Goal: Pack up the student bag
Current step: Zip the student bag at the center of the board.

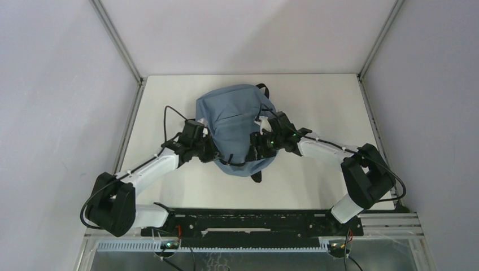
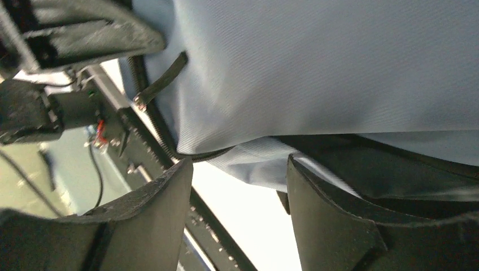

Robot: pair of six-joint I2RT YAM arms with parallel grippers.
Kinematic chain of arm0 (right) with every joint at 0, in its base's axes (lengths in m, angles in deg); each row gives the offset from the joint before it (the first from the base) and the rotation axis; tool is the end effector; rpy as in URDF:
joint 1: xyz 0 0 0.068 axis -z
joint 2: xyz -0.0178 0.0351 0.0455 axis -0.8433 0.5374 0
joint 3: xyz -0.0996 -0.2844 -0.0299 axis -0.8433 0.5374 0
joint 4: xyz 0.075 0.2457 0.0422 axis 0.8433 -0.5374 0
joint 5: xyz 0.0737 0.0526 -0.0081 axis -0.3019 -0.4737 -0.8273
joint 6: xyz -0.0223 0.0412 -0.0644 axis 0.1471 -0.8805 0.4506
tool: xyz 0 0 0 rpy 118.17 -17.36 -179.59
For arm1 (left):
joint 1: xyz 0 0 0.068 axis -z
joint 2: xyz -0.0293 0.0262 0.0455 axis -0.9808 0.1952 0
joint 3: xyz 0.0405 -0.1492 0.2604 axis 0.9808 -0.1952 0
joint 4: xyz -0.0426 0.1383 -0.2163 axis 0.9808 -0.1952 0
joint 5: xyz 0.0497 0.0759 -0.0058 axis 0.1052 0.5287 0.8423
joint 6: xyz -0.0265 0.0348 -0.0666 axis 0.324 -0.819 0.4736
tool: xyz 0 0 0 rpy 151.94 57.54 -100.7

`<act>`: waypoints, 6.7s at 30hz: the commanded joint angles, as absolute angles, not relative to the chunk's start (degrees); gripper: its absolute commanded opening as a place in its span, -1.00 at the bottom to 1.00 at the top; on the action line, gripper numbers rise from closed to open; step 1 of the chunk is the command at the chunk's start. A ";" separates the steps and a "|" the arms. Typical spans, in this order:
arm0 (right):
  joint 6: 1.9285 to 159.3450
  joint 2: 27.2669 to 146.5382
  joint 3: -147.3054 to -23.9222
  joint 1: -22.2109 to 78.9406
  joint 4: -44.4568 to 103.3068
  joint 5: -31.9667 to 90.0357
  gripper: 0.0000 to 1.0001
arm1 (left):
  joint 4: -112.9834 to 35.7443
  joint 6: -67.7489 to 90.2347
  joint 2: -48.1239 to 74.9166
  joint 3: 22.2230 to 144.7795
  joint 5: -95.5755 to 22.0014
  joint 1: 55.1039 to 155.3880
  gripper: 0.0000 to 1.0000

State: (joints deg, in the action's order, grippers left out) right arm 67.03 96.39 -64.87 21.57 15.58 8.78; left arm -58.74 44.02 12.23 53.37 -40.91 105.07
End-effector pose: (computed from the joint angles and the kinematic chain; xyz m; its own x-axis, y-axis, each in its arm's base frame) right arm 0.2584 0.2268 0.2116 -0.8480 -0.2337 -0.4756 -0.4968 0.6629 0.5601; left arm 0.2339 -0.1323 0.2098 -0.8813 -0.3259 -0.3423 -0.0839 0.8207 -0.5652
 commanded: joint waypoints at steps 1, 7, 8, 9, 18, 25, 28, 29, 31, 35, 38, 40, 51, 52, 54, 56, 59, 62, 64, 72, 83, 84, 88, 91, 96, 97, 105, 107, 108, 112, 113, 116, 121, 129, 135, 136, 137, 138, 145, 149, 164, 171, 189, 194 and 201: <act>68.18 95.23 -64.33 22.77 17.21 -4.83 0.40 | -57.51 42.29 12.51 57.36 -42.68 104.93 -1.00; 71.63 95.33 -64.38 22.86 12.36 -10.75 0.43 | -57.44 42.21 13.16 57.81 -42.78 104.94 -1.00; 71.78 94.76 -64.34 22.66 12.08 -8.47 0.43 | -57.43 42.20 13.29 57.85 -42.89 104.94 -1.00; 71.63 93.98 -64.19 22.38 12.25 -5.26 0.44 | -57.47 42.20 13.45 57.86 -43.05 104.94 -1.00; 69.65 88.67 -62.63 23.20 22.51 12.74 0.53 | -57.68 42.22 12.98 56.93 -42.69 104.94 -1.00; 68.61 96.78 -64.67 24.44 27.82 10.02 0.56 | -57.51 42.07 13.13 56.92 -42.94 104.94 -1.00; 67.80 100.39 -65.26 24.65 27.36 5.25 0.56 | -57.60 41.88 13.05 57.08 -43.08 104.94 -1.00; 67.97 101.00 -65.26 24.58 26.79 3.63 0.56 | -57.73 41.74 13.05 57.17 -43.14 104.94 -1.00; 69.12 100.63 -65.06 24.05 24.99 1.16 0.56 | -57.91 41.59 13.00 57.28 -43.03 104.94 -1.00; 72.35 98.64 -64.95 22.78 19.17 -2.53 0.56 | -57.88 41.59 13.20 57.45 -42.91 104.94 -1.00; 73.71 97.69 -64.94 22.06 15.70 -5.03 0.56 | -57.72 41.67 13.68 57.52 -43.00 104.92 -1.00; 74.27 97.33 -64.98 21.62 14.34 -7.63 0.55 | -57.64 41.76 13.98 57.71 -43.12 104.94 -1.00; 79.83 100.44 -69.20 18.29 10.21 -16.62 0.53 | -57.40 41.94 14.15 57.74 -43.40 104.94 -1.00; 79.84 100.80 -69.62 18.07 9.97 -15.67 0.53 | -57.44 42.00 14.03 57.69 -43.46 104.94 -1.00; 79.07 101.42 -69.92 17.78 10.67 -12.37 0.52 | -57.32 42.09 13.94 57.61 -43.42 104.94 -1.00; 78.07 102.03 -69.92 17.77 12.14 -10.52 0.52 | -57.33 42.11 13.80 57.56 -43.42 104.94 -1.00; 77.92 102.68 -70.21 17.47 12.35 -11.61 0.50 | -57.31 42.11 13.59 57.48 -43.40 104.94 -1.00; 81.46 101.66 -71.22 15.91 8.08 -13.49 0.49 | -57.42 42.20 13.34 57.38 -43.38 104.94 -1.00; 83.92 100.15 -71.89 13.77 3.62 -14.04 0.48 | -57.41 42.20 13.31 57.38 -43.35 104.94 -1.00; 84.20 95.16 -73.22 7.18 -0.57 -9.37 0.45 | -56.70 42.50 14.35 57.65 -43.79 104.94 -1.00; 61.92 90.63 -72.65 12.91 14.06 11.49 0.42 | -56.57 42.77 12.07 55.68 -43.47 104.94 -1.00; 59.84 90.82 -72.69 12.53 14.88 13.92 0.40 | -56.55 42.81 12.15 55.57 -43.55 104.94 -1.00; 51.41 93.53 -73.94 10.27 14.19 24.74 0.25 | -55.88 43.29 12.05 54.95 -44.07 104.94 -1.00; 48.42 97.09 -76.24 9.16 12.24 24.96 0.09 | -55.36 43.26 11.75 54.83 -44.62 104.94 -1.00; 47.39 101.11 -76.92 8.40 13.49 23.18 -0.04 | -54.86 43.25 11.57 54.83 -45.36 104.95 -1.00; 47.60 101.78 -76.94 8.60 12.95 23.92 -0.07 | -54.75 43.32 11.51 54.72 -45.25 104.98 -1.00; 53.61 98.27 -72.55 13.35 12.04 23.27 -0.04 | -53.96 44.76 9.33 50.22 -46.21 105.03 -1.00; 55.45 95.04 -69.95 13.79 14.14 21.20 0.03 | -53.23 45.17 8.73 47.84 -46.84 105.26 -1.00; 55.88 93.26 -68.78 13.73 14.69 21.50 0.06 | -52.96 45.28 8.66 47.04 -46.89 105.41 -1.00; 56.15 88.42 -64.73 15.07 13.77 27.49 0.10 | -52.01 45.83 9.06 44.79 -46.96 105.72 -1.00; 55.35 87.82 -63.69 16.57 13.46 29.19 0.11 | -51.59 46.07 9.13 44.49 -46.90 105.85 -1.00; 53.32 87.92 -60.17 22.29 15.01 27.67 0.11 | -49.87 47.03 9.96 44.15 -46.94 106.23 -1.00; 56.42 94.86 -60.77 24.95 18.23 28.22 0.12 | -48.41 46.70 13.16 46.76 -47.68 106.69 -1.00; 59.05 108.31 -74.47 32.97 20.01 27.39 0.12 | -48.44 43.36 18.55 56.39 -43.99 106.33 -1.00; 62.34 101.06 -79.74 32.62 13.91 24.07 0.16 | -48.75 42.74 21.72 63.52 -45.37 105.38 -1.00; 62.90 99.20 -79.71 31.40 12.51 23.96 0.17 | -48.60 42.81 21.87 63.80 -45.89 105.38 -1.00; 63.91 97.50 -79.68 30.23 11.10 24.17 0.18 | -48.41 42.86 22.11 64.00 -46.43 105.46 -1.00; 64.47 96.15 -79.59 28.57 9.45 24.92 0.18 | -48.21 42.97 22.51 64.07 -47.02 105.51 -1.00; 61.75 91.57 -68.27 20.17 11.57 21.41 0.14 | -46.74 42.82 26.40 61.28 -48.75 106.89 -1.00; 60.29 93.17 -60.42 19.28 16.09 17.19 0.01 | -43.32 44.19 29.32 57.41 -49.63 107.43 -1.00; 61.17 83.54 -61.66 18.36 20.87 20.33 -0.17 | -40.93 45.72 33.04 55.75 -50.58 108.57 -1.00; 60.43 95.57 -73.39 18.80 13.43 26.13 -0.02 | -40.99 45.72 32.65 55.18 -50.76 108.63 -1.00; 60.37 107.54 -77.40 15.85 12.98 24.26 -0.10 | -40.94 45.24 32.13 55.27 -51.09 108.63 -1.00; 59.95 106.33 -77.57 15.91 12.14 25.62 -0.79 | -40.98 45.20 31.65 55.16 -50.86 108.63 -1.00; 60.25 98.80 -74.81 17.45 9.21 29.19 -1.00 | -43.33 44.12 29.66 55.79 -50.25 108.63 -1.00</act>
